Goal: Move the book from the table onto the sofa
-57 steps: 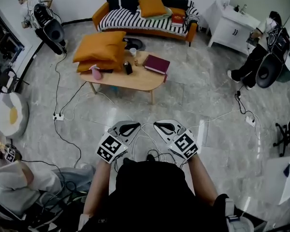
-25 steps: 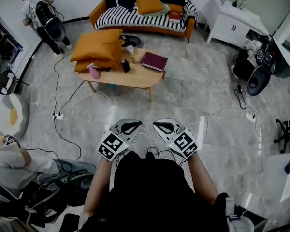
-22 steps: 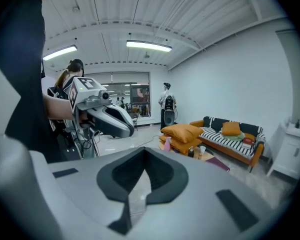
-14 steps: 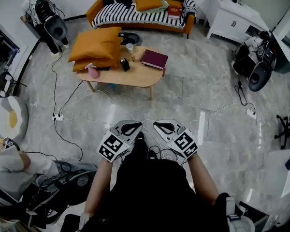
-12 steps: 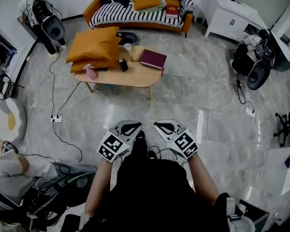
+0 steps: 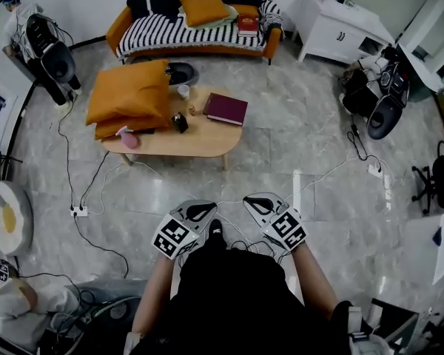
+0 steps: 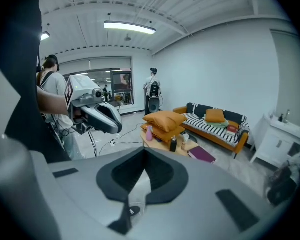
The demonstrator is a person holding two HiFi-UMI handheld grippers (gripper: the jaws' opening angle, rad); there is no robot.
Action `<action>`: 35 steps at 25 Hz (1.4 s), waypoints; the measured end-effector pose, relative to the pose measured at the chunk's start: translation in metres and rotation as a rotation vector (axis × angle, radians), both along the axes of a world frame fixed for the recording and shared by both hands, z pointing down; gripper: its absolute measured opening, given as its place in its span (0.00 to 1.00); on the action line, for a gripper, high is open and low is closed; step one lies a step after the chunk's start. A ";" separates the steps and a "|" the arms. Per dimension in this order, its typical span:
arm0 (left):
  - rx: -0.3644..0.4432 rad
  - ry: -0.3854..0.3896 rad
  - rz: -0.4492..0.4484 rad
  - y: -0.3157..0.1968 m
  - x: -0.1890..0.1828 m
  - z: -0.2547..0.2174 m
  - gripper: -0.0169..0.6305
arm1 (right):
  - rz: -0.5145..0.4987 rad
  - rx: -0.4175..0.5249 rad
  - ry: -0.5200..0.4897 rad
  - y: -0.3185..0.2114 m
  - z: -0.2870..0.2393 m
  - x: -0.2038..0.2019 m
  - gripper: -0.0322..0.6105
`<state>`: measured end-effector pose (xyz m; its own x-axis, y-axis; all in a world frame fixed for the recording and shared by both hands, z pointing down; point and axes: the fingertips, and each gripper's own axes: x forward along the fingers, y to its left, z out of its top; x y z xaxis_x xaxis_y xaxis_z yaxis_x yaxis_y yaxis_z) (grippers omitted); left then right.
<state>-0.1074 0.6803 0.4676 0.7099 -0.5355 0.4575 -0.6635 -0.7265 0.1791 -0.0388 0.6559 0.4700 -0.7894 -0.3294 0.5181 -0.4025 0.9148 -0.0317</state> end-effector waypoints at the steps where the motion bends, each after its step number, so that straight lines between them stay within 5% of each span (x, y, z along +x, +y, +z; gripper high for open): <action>1: -0.005 0.001 0.019 -0.006 -0.002 0.002 0.04 | 0.016 -0.001 0.003 -0.006 0.000 -0.002 0.06; 15: -0.035 0.014 0.161 -0.051 -0.010 0.011 0.04 | 0.148 -0.027 0.043 -0.042 0.014 -0.011 0.06; 35: -0.064 -0.035 0.190 -0.122 0.005 0.021 0.04 | 0.252 -0.076 -0.005 -0.112 0.035 0.030 0.06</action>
<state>-0.1020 0.5581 0.4886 0.7787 -0.3624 0.5121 -0.5219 -0.8273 0.2080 -0.0085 0.5434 0.5047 -0.6900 -0.4760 0.5453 -0.6169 0.7808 -0.0990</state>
